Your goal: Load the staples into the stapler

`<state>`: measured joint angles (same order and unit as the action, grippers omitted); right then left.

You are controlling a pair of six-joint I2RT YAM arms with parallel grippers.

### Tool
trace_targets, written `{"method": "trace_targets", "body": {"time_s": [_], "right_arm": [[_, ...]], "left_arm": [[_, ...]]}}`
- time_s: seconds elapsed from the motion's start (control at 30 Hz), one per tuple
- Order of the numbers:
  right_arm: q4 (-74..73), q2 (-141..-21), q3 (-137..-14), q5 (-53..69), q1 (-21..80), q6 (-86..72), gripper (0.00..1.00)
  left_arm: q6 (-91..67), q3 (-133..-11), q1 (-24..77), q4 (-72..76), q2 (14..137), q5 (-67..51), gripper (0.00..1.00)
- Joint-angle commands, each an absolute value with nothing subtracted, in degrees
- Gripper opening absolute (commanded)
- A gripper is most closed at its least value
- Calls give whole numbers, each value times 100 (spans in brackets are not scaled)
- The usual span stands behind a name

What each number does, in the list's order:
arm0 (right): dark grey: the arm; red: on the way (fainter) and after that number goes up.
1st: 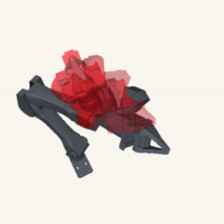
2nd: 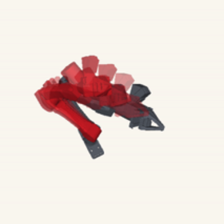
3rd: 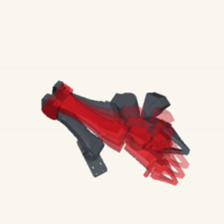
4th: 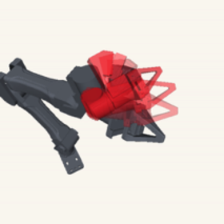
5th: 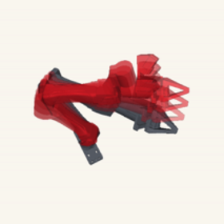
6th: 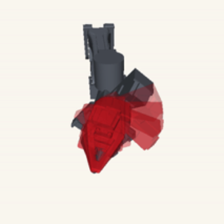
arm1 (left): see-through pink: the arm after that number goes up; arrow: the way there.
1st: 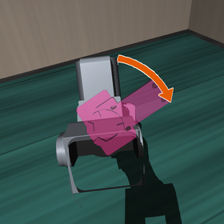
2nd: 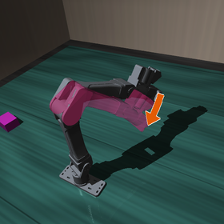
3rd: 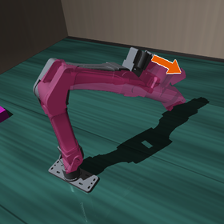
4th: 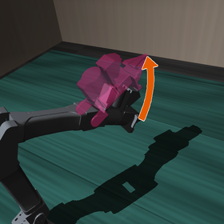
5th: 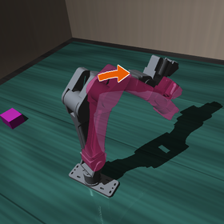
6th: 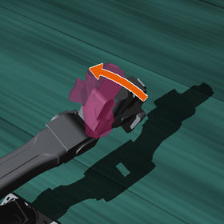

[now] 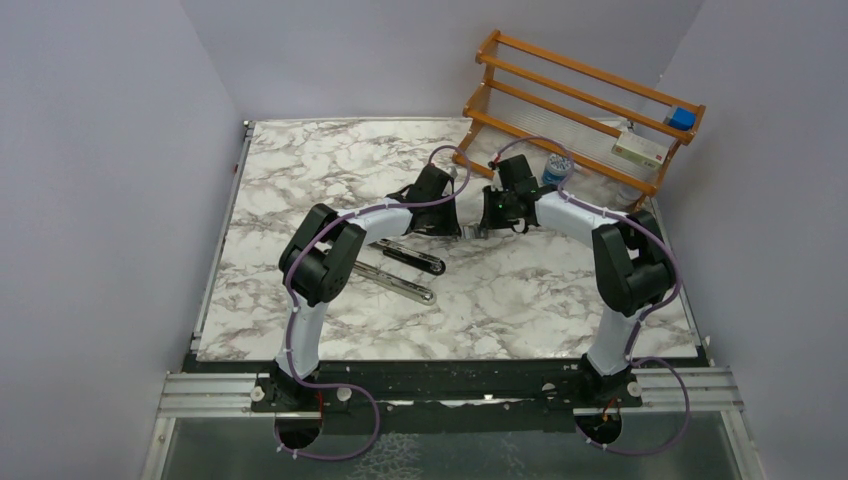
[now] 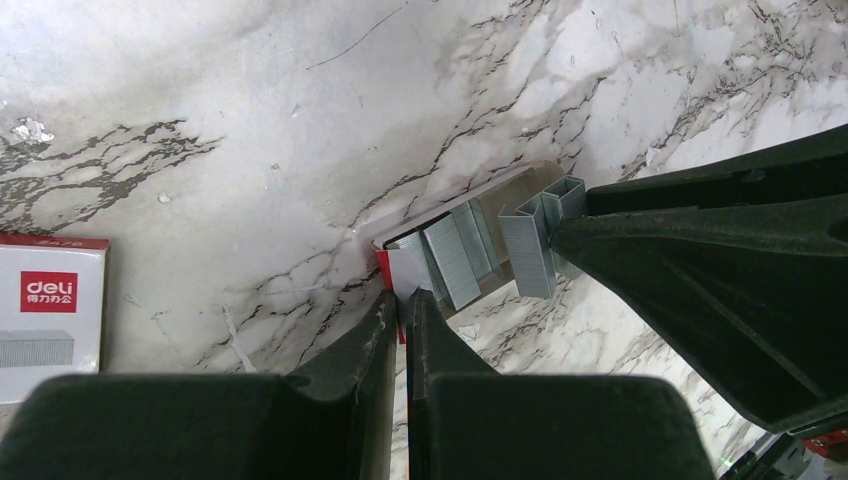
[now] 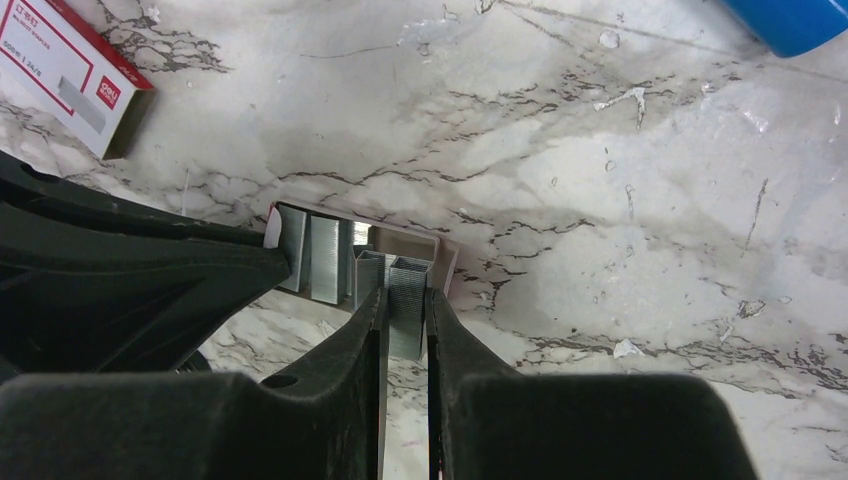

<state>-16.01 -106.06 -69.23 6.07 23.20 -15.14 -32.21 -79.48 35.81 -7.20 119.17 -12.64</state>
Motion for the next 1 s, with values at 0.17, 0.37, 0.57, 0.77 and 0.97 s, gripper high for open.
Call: {"method": "trace_targets", "body": {"time_s": [0.17,0.37,0.57,0.77,0.97], "right_arm": [[-1650,-10378,-6949,687,2338,-1496,18],[-1619,-10385,-6933,756,2338,-1459,18],[-1533,-10404,-6895,896,2338,-1529,18],[-1594,-10027,-6616,991,2338,-1521,18],[-1672,-9341,-5976,1161,2350,-1600,18]], "left_arm": [[-3141,-8094,3586,-948,11965,-1285,0],[-3110,-8121,3584,-950,11897,-1261,3],[-3069,-8130,3586,-959,11824,-1257,7],[-2998,-8159,3574,-1004,11645,-1149,16],[-2879,-8355,3453,-1178,11296,-1043,33]]}}
